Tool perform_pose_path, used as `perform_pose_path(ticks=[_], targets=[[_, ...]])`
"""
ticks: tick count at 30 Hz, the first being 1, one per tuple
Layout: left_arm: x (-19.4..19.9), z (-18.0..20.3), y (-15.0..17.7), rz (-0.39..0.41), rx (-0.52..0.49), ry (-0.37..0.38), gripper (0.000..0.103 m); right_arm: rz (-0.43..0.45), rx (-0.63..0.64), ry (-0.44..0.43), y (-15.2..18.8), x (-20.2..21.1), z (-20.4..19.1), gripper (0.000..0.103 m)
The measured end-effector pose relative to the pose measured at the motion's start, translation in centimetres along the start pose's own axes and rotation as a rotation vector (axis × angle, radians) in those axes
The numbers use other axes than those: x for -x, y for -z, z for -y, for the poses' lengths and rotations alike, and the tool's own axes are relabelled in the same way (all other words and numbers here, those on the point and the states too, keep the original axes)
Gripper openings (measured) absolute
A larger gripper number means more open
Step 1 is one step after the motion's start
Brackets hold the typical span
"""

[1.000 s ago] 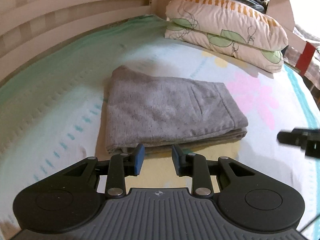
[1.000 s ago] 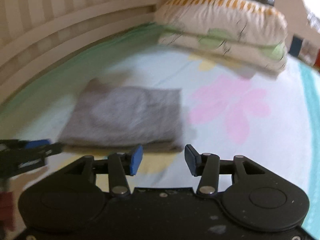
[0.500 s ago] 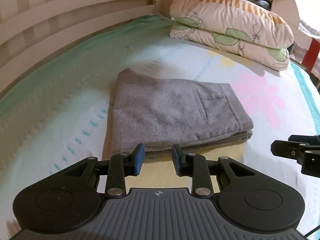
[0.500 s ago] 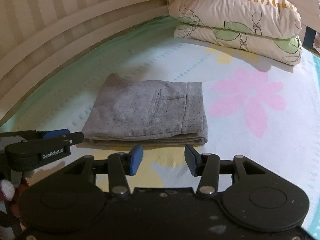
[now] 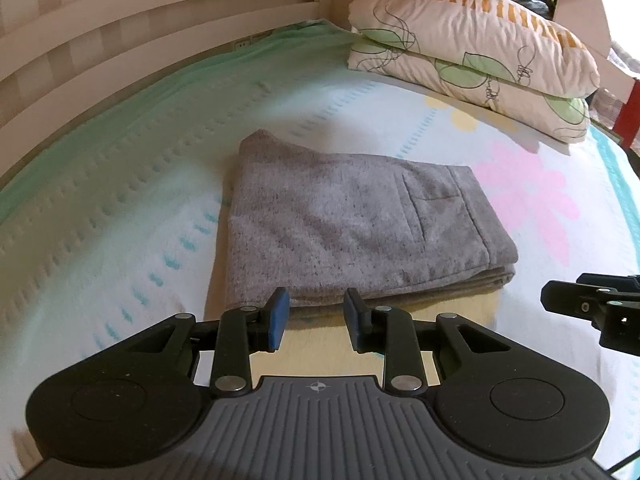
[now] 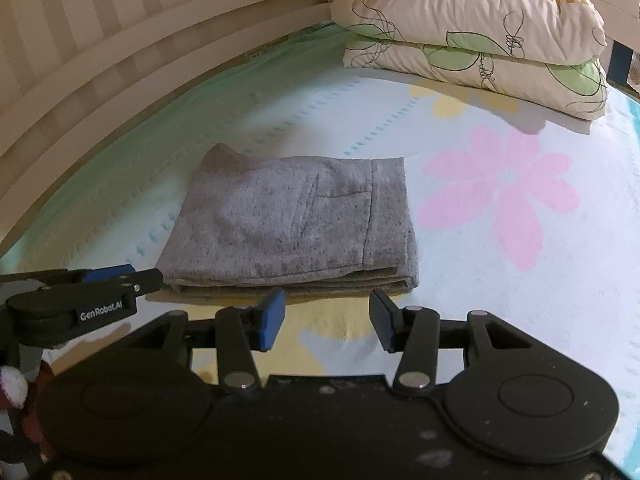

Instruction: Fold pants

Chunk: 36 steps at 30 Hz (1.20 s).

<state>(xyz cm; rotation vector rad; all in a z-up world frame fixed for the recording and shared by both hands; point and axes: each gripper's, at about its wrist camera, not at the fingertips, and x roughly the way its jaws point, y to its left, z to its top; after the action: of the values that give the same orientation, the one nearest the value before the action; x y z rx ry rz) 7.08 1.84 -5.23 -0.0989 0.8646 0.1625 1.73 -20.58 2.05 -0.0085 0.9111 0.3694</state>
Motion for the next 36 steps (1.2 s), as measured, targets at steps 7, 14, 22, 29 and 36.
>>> perform_pose_path(ticks=[7, 14, 22, 29, 36], targets=[[0.30, 0.15, -0.01, 0.013, -0.009, -0.012, 0.029, 0.009, 0.003, -0.003, -0.25, 0.15, -0.19, 0.050], [0.36, 0.32, -0.07, 0.022, -0.017, -0.020, 0.029, 0.012, 0.003, -0.004, -0.38, 0.19, -0.27, 0.050], [0.12, 0.17, -0.03, 0.015, -0.017, -0.018, 0.029, 0.008, -0.001, -0.001, -0.52, -0.18, -0.50, 0.050], [0.05, 0.13, -0.02, 0.015, -0.024, -0.017, 0.029, 0.005, -0.004, -0.004, -0.59, -0.20, -0.38, 0.050], [0.02, 0.15, -0.01, 0.016, -0.025, -0.016, 0.029, 0.005, -0.005, -0.005, -0.65, -0.26, -0.49, 0.050]])
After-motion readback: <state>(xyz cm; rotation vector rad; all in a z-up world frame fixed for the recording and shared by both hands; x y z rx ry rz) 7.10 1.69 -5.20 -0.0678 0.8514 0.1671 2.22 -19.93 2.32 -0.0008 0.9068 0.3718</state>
